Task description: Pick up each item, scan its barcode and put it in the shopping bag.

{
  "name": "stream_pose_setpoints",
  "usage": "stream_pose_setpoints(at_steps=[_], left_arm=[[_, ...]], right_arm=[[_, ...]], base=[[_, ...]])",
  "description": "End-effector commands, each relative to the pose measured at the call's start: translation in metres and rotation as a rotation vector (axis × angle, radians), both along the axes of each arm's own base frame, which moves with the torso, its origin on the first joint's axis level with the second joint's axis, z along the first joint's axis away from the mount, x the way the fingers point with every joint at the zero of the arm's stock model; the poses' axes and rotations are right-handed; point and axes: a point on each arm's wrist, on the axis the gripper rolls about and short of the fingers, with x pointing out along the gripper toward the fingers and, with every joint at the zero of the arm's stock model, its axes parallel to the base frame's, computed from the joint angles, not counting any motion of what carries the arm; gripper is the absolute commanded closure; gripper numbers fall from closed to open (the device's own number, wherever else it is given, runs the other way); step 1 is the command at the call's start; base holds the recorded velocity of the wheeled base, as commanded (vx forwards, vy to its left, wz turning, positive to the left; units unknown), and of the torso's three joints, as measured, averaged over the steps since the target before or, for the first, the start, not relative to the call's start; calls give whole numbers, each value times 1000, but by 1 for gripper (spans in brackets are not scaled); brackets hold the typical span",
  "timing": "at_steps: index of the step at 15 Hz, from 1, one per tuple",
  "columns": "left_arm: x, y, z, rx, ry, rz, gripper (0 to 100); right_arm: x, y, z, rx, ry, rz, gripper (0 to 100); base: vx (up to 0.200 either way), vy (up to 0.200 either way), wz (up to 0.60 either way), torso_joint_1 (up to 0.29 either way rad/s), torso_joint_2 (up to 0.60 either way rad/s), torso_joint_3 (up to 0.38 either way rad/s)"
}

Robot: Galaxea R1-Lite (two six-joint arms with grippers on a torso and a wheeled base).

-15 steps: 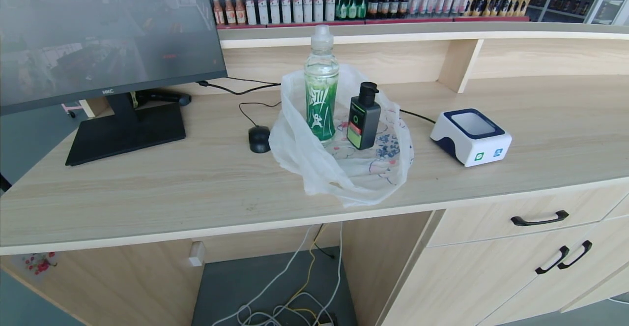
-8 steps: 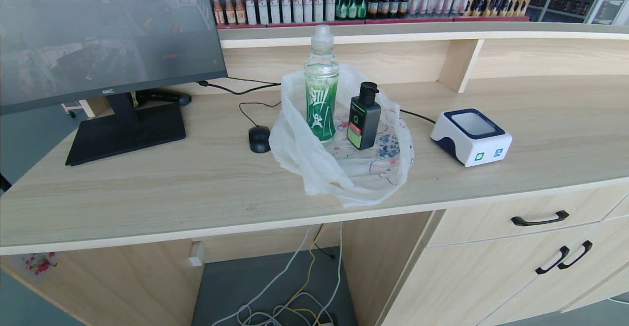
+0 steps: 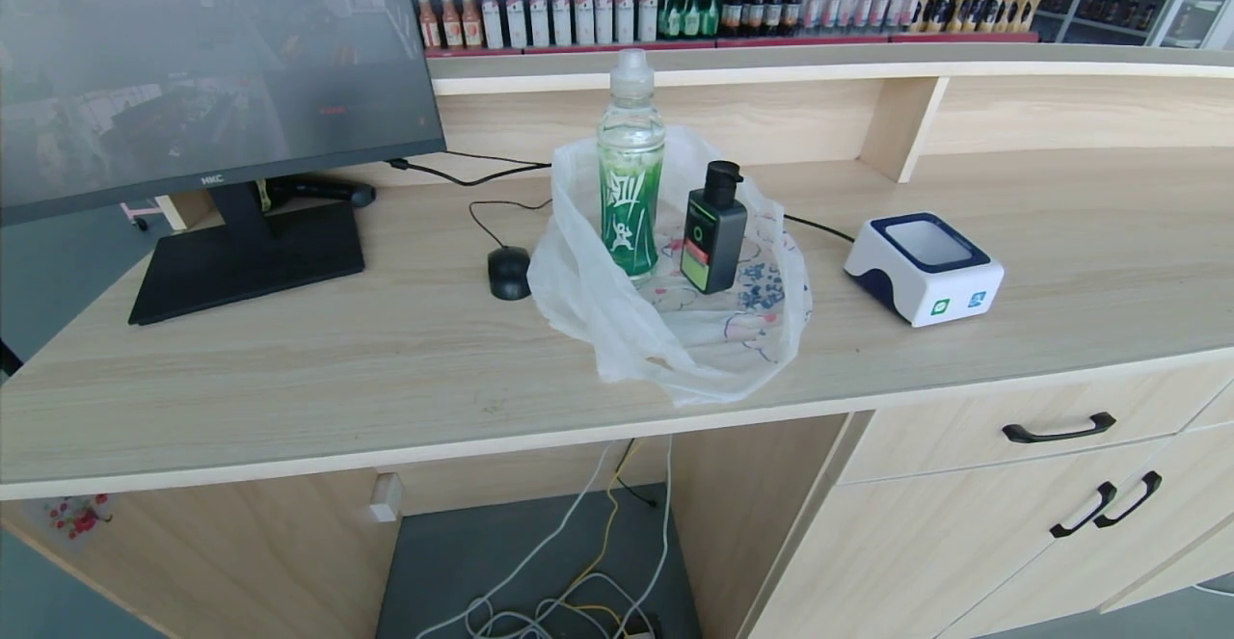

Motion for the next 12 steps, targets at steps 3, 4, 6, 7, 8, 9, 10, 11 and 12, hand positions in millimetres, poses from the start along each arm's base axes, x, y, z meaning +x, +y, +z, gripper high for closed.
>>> stream_pose_setpoints(at_steps=[3, 4, 6, 7, 8, 9, 10, 11, 12], left_arm=[[0, 0, 0, 3, -1, 0, 0], [0, 0, 0, 3, -1, 0, 0], [0, 0, 0, -1, -1, 0, 0], [0, 0, 0, -1, -1, 0, 0], [0, 0, 0, 0, -1, 0, 0], [0, 0, 0, 0, -1, 0, 0], [0, 0, 0, 0, -1, 0, 0], [0, 0, 0, 0, -1, 0, 0], [0, 0, 0, -1, -1, 0, 0]], right_arm=[[0, 0, 0, 0, 1, 1, 0], [0, 0, 0, 0, 1, 1, 0], [0, 0, 0, 2, 1, 1, 0], [0, 0, 0, 0, 0, 1, 0], [0, 0, 0, 2, 0, 1, 0], [0, 0, 0, 2, 1, 1, 0], [0, 0, 0, 2, 1, 1, 0], [0, 0, 0, 0, 1, 1, 0], [0, 0, 0, 0, 1, 1, 0]], base=[[-133, 0, 0, 6, 3, 3], [0, 0, 0, 0, 0, 0], [0, 0, 0, 0, 0, 0], [0, -200, 0, 22, 12, -2], [0, -200, 0, 7, 12, -2], [0, -200, 0, -2, 2, 7], [0, -200, 0, -2, -2, 2], [0, -200, 0, 17, 7, -2], [0, -200, 0, 22, 12, 2]])
